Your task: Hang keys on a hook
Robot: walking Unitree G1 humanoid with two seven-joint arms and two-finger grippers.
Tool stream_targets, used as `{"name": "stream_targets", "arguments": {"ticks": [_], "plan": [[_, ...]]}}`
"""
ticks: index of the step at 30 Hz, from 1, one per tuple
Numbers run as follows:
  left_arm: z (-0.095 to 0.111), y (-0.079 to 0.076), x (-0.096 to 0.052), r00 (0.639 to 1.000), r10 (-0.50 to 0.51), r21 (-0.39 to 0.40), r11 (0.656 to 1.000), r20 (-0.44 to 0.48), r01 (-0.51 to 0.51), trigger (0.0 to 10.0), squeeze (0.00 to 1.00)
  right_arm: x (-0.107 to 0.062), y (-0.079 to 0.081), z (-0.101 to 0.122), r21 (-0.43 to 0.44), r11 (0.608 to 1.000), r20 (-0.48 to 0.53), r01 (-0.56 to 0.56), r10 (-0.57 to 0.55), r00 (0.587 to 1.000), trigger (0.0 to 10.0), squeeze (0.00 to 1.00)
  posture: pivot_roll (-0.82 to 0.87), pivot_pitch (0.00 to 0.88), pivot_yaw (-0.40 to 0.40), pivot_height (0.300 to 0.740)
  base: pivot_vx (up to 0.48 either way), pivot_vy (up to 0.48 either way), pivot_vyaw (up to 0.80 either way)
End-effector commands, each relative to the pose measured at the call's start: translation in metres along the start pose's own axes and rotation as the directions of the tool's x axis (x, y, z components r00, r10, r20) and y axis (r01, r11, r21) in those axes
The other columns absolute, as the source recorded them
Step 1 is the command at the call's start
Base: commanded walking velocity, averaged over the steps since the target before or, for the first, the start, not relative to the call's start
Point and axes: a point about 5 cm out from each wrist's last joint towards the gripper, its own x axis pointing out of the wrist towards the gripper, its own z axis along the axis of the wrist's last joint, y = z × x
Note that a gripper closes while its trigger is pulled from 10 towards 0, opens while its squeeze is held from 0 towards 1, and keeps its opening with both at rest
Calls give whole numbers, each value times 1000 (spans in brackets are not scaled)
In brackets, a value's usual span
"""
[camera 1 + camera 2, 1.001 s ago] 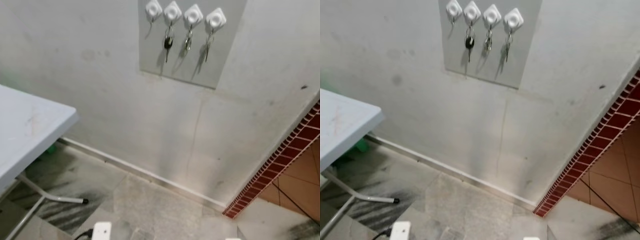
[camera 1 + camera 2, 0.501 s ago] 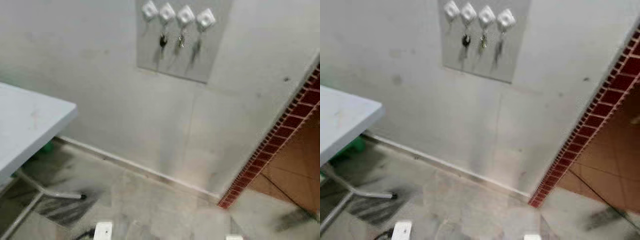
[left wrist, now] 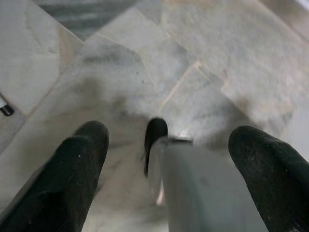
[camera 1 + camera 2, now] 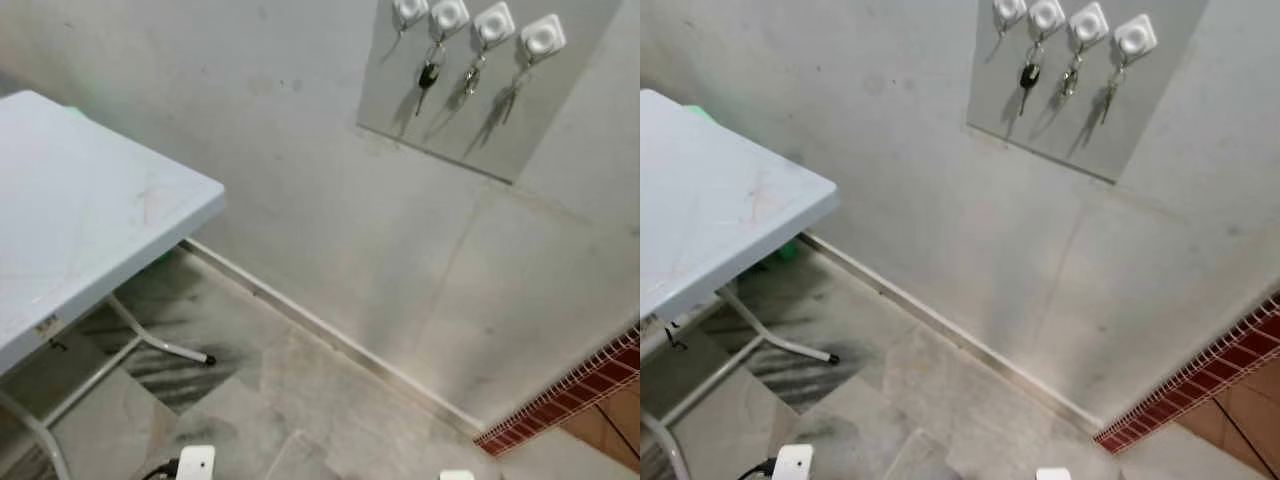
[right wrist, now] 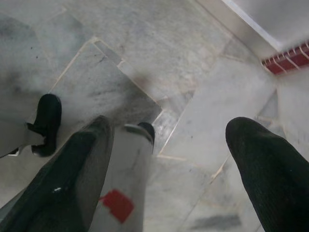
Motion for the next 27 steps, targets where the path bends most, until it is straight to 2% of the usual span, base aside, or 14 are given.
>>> {"name": "stream_targets", "arguments": {"ticks": [1, 20, 27], "plan": [[-9, -2, -2, 999, -14, -3, 1000, -32, 14, 10000, 0, -3, -2, -10, 4, 1000, -38, 9, -8, 999, 10000, 0, 39, 110, -36, 740, 0, 0, 800], [-8, -3, -2, 1000, -19, 22, 1000, -23, 20, 10000, 0, -3, -1, -11, -5, 1000, -42, 6, -7, 999, 10000, 0, 43, 94, -38, 740, 0, 0, 800], [-5, -6, -1, 999, -24, 52, 998, -22, 25, 10000, 0, -2, 0, -8, -50, 999, -46, -6, 4, 999, 10000, 0, 45, 37, -40, 740, 0, 0, 800]]}}
